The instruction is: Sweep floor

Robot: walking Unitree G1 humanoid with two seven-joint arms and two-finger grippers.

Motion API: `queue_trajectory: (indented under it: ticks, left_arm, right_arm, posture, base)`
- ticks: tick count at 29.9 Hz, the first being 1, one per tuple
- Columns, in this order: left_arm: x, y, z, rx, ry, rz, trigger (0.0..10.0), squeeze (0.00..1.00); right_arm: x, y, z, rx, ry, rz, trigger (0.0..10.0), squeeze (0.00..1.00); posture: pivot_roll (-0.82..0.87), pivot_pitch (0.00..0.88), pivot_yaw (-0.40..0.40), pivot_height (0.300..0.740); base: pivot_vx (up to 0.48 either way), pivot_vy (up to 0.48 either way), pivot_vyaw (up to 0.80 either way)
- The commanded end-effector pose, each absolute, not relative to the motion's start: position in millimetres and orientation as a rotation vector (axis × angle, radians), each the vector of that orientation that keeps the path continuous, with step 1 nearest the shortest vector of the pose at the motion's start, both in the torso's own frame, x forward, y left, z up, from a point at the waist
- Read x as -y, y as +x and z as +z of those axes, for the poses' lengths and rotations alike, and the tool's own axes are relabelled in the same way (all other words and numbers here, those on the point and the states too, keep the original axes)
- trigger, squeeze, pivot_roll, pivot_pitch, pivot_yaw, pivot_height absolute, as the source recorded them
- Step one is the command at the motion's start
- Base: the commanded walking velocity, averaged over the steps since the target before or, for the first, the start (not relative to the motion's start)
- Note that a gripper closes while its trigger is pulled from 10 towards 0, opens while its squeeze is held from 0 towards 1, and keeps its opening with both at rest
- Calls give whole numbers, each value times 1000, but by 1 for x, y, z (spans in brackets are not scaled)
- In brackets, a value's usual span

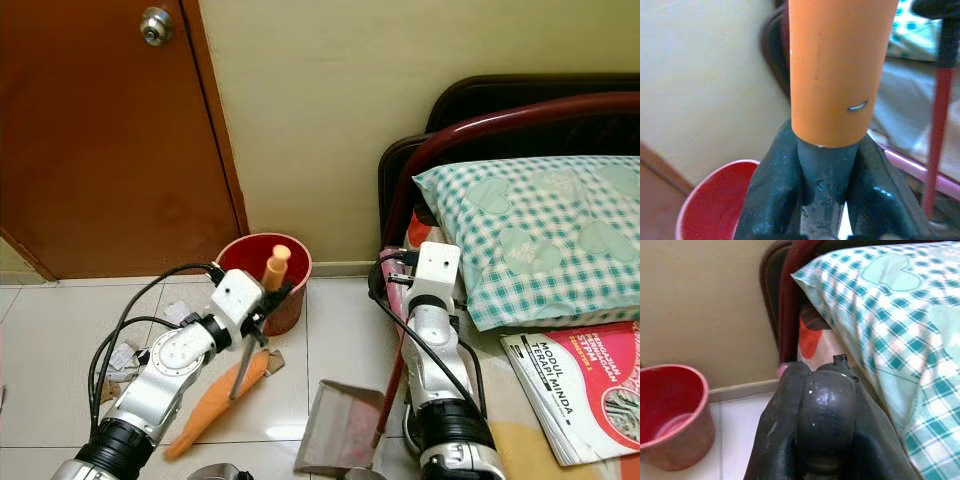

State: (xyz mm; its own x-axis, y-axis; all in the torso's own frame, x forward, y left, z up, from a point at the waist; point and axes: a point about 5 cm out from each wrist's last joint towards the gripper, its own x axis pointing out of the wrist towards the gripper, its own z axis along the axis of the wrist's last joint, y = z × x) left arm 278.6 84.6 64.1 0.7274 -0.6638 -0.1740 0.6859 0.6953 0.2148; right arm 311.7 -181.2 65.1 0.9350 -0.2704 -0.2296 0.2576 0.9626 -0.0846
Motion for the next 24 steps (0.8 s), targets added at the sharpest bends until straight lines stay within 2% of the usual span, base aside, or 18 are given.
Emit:
queue_trajectory:
  ticks: [1,6,13,15,21,23,24]
  left_arm:
    - [-79,279,71,-64,222,-804,10000,0]
    - [-72,267,80,-62,70,-924,10000,0]
    - [-61,262,94,-23,-55,-971,10000,0]
    - [-54,259,104,-8,-152,-988,10000,0]
    - [-67,272,112,37,-186,-851,10000,0]
    - [-81,282,117,63,-189,-751,10000,0]
    - [-98,290,121,81,-170,-662,10000,0]
  right_arm:
    - [186,313,65,-252,-109,-300,10000,0]
    - [184,316,60,-289,-126,-324,10000,0]
    - [174,324,64,-286,-131,-308,10000,0]
    - [170,326,65,-284,-132,-293,10000,0]
    - [167,326,63,-291,-117,-272,10000,0]
    - [166,325,61,-296,-112,-263,10000,0]
    - [166,324,59,-302,-109,-253,10000,0]
  posture:
    - [-28,72,-1,740]
    - [-21,83,-6,740]
    - [-15,91,-14,740]
    - [-13,95,-18,740]
    - [-17,100,-21,740]
    - [-18,102,-22,740]
    - [-18,102,-22,740]
  base:
    - [0,0,0]
    - [0,0,0]
    - [0,0,0]
    - [0,0,0]
    - [0,0,0]
    - [0,0,0]
    - [0,0,0]
